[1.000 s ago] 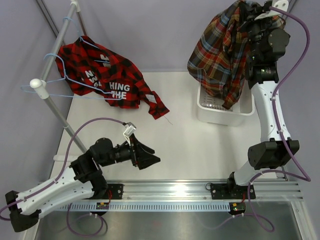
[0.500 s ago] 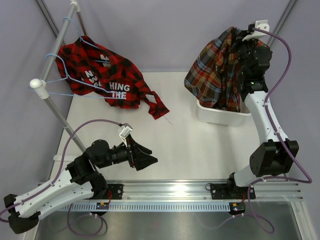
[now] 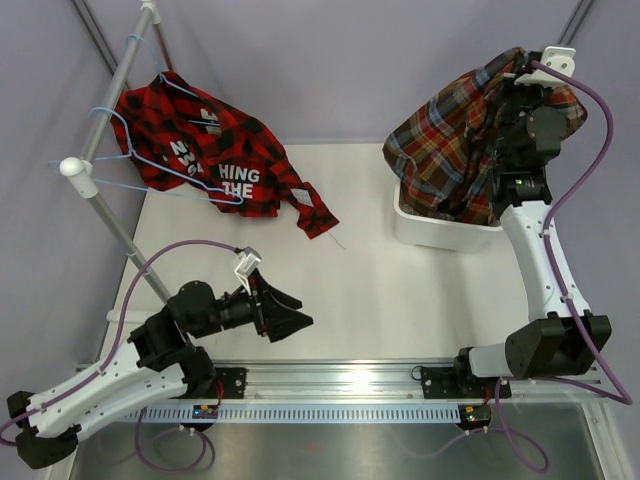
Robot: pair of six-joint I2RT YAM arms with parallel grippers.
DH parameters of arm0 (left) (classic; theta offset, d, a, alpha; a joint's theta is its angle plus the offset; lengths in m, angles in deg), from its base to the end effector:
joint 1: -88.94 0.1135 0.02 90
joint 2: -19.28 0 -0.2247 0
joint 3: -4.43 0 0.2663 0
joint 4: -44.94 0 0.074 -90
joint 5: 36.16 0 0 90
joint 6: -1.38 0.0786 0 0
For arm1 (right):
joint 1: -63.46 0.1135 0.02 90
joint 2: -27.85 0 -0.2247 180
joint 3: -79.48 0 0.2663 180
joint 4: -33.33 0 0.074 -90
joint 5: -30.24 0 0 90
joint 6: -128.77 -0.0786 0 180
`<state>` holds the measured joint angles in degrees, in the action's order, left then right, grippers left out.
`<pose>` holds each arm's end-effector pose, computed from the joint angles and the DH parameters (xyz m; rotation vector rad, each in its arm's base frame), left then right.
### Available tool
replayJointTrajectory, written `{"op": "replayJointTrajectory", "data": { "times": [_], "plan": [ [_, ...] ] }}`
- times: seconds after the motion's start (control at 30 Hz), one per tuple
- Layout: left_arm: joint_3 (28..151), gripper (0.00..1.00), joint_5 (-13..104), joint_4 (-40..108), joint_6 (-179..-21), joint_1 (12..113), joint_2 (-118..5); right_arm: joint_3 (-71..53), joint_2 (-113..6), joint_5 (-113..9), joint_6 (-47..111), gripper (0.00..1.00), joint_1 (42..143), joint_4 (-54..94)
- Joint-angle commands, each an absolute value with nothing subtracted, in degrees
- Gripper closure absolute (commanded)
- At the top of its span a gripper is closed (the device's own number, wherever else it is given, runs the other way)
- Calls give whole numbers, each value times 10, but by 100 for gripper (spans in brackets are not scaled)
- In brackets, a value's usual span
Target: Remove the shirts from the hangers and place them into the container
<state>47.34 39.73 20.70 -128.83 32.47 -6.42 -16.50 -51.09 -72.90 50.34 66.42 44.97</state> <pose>0.1061 -0.1948 0.2713 0.4768 1.8603 -1.4182 0.3640 0.0009 0.4843 0.0708 1.0856 -0.2579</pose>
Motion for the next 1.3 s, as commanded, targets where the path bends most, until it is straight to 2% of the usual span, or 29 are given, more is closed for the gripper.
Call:
{"op": "replayJointTrajectory", "data": {
  "times": [0.0,0.37,0.67,0.87,1.1,1.17,1.27],
  "plan": [
    [495,24,392,212,-1290,322,-63,-200,-520,-789,551,100,662,492],
    [486,24,398,205,-1290,322,-46,-169,-590,-868,589,100,659,509],
    [482,24,393,220,-1298,322,-43,-213,-668,-1040,536,100,669,425],
    [476,24,391,231,-1299,322,-43,-236,-676,-852,429,100,674,238],
    [479,24,397,232,-1302,322,-34,-198,-715,-724,292,100,701,162],
    [478,24,401,228,-1303,322,-23,-222,-738,-710,247,100,702,106],
    [480,24,407,211,-1302,322,-16,-270,-788,-756,197,100,702,9]
  ]
}}
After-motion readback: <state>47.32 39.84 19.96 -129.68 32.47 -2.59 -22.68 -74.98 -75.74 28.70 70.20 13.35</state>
